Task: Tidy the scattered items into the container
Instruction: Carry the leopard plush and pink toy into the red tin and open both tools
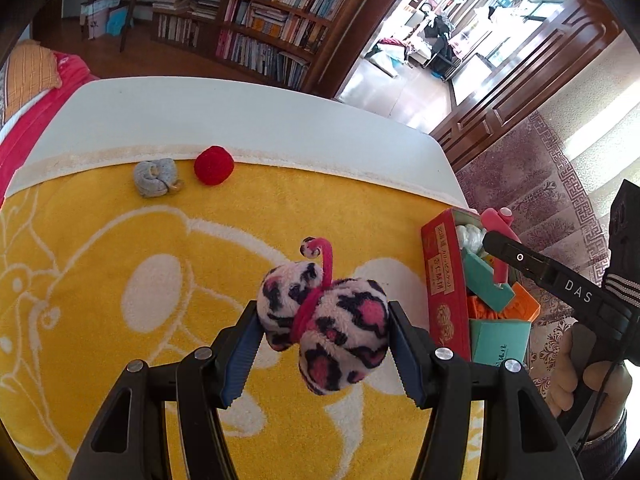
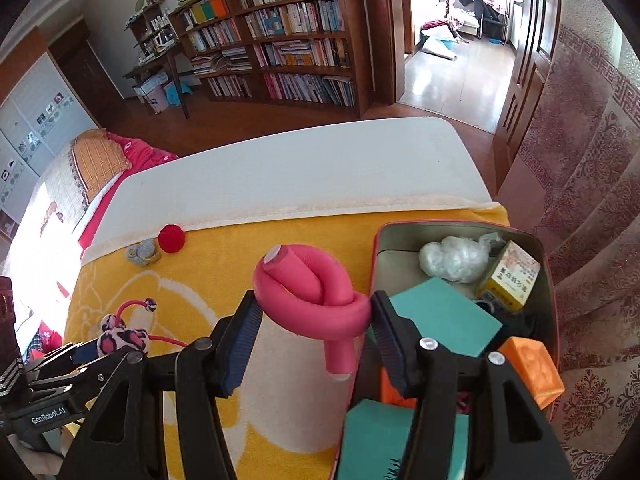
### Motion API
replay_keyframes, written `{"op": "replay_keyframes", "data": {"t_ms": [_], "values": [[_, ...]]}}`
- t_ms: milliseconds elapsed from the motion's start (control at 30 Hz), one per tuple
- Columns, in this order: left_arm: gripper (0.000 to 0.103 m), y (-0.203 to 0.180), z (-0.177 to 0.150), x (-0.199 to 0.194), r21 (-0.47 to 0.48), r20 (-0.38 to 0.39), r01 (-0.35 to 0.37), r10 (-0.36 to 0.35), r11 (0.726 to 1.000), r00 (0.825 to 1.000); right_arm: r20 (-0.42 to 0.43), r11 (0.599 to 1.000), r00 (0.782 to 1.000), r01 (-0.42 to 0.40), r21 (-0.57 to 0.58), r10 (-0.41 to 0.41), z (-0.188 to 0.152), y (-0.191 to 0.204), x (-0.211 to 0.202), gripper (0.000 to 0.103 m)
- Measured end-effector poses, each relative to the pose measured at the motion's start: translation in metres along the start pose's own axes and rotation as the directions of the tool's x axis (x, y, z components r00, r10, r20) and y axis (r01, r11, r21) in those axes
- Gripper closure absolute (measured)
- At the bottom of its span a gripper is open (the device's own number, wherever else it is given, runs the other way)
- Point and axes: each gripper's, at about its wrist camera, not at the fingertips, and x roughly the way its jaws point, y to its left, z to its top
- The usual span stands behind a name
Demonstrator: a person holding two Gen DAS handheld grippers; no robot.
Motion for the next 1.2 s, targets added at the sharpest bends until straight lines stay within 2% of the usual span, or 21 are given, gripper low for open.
{"op": "replay_keyframes", "data": {"t_ms": [333, 533, 700, 867, 900, 933, 967, 1200], "values": [[0.04, -0.102, 0.016, 0.027, 0.099, -0.007, 0.047, -0.046, 0.994, 0.999, 0.049, 0.993, 0.997, 0.057, 0.103, -0.062, 0.003, -0.101, -0.034, 0.043], [0.04, -0.163, 0.04, 0.054, 0.163, 0.0, 0.075, -0.076, 0.984, 0.997, 0.053, 0.993, 0.996, 0.067, 0.1, -0.072, -0.001, -0.126, -0.039, 0.043], [0.04, -0.198, 0.057, 0.084, 0.202, -0.005, 0.085, -0.086, 0.976, 0.996, 0.042, 0.994, 0.997, 0.059, 0.095, -0.063, -0.003, -0.139, -0.036, 0.043], [0.038, -0.21, 0.062, 0.119, 0.193, -0.068, 0.074, -0.061, 0.978, 0.996, 0.038, 0.995, 0.998, 0.044, 0.091, -0.047, 0.0, -0.147, -0.031, 0.043], [0.032, -0.209, 0.062, 0.122, 0.188, -0.074, 0.067, -0.054, 0.98, 0.996, 0.037, 0.995, 0.998, 0.04, 0.089, -0.044, 0.0, -0.147, -0.03, 0.043], [0.019, -0.208, 0.062, 0.124, 0.18, -0.076, 0.062, -0.049, 0.982, 0.996, 0.037, 0.995, 0.999, 0.037, 0.088, -0.04, 0.002, -0.147, -0.029, 0.043], [0.016, -0.207, 0.061, 0.124, 0.172, -0.072, 0.062, -0.05, 0.983, 0.996, 0.037, 0.996, 0.999, 0.033, 0.086, -0.037, 0.003, -0.147, -0.029, 0.043], [0.016, -0.183, 0.052, 0.122, 0.131, -0.103, 0.046, -0.032, 0.99, 0.994, 0.036, 0.997, 0.999, 0.013, 0.074, -0.016, 0.011, -0.14, -0.023, 0.043]]}}
